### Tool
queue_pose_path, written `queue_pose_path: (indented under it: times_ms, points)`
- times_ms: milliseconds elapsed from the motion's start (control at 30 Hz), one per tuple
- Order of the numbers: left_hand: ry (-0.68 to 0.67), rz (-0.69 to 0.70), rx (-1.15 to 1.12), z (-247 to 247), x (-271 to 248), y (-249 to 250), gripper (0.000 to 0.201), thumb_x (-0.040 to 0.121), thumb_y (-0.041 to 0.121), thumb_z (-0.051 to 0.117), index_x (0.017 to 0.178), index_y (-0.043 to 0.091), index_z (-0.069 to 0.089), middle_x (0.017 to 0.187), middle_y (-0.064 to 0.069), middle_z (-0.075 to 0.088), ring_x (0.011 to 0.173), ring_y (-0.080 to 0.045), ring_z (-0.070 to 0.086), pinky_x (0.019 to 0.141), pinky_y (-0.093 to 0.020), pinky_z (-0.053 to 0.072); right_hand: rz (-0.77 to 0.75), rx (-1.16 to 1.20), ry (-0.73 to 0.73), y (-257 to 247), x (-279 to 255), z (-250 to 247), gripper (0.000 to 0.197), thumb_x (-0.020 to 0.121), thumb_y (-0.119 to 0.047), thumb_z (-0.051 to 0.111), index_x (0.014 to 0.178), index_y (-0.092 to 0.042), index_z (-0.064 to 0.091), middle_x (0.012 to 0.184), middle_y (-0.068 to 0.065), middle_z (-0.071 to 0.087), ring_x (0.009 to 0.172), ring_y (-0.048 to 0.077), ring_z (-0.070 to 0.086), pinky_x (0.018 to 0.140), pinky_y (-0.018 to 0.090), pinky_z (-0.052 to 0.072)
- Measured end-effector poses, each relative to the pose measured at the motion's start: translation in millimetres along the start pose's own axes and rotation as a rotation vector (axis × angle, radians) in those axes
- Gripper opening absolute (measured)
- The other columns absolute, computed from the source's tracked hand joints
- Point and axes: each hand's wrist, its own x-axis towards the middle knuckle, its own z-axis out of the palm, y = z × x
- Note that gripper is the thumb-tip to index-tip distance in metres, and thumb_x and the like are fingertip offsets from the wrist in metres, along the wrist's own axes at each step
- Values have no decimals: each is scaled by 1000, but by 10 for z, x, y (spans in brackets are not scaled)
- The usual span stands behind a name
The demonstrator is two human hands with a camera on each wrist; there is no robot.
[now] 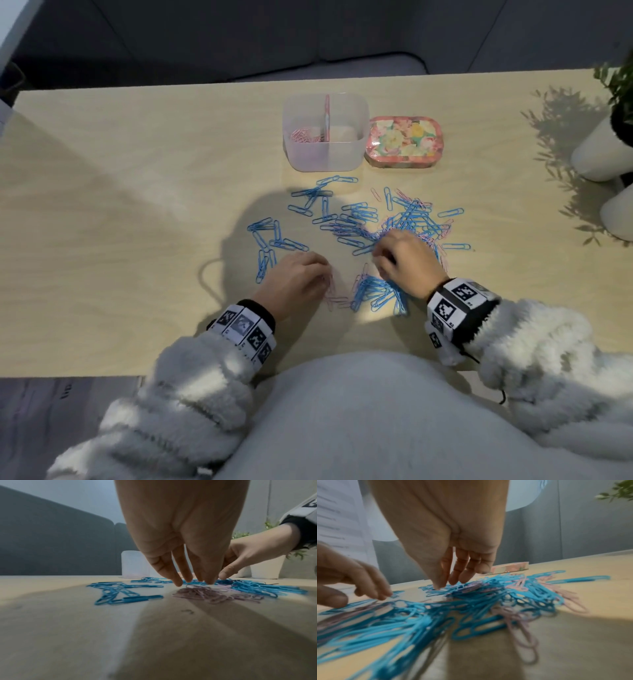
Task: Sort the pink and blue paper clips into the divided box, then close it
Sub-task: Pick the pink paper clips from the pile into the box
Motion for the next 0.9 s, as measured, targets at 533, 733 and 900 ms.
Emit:
queue_pose_path:
  times_ms: [533,733,900]
  points:
    - [16,-317,-28,141,-247,59,73,65,49,73,124,13,50,117,-6,50,106,-23,45,94,-30,36,-69,-146,-55,-158,-192,50,19,82,-32,60,84,-14,65,86,7,61,89,27,54,72,32,40]
    - [-14,-254,43,172,60,210,53,73,53,62,112,17,55,109,-6,53,99,-24,48,85,-36,44,-221,-299,-68,-342,-43,208,15,67,-23,57,58,-12,62,63,5,59,63,27,60,50,27,47]
    - [-42,-239,-79,72,-28,64,42,78,26,67,116,13,56,114,-8,54,106,-24,49,93,-37,43,-236,-188,-57,-205,-20,175,5,70,-14,67,66,-11,64,73,8,61,72,31,58,61,35,48]
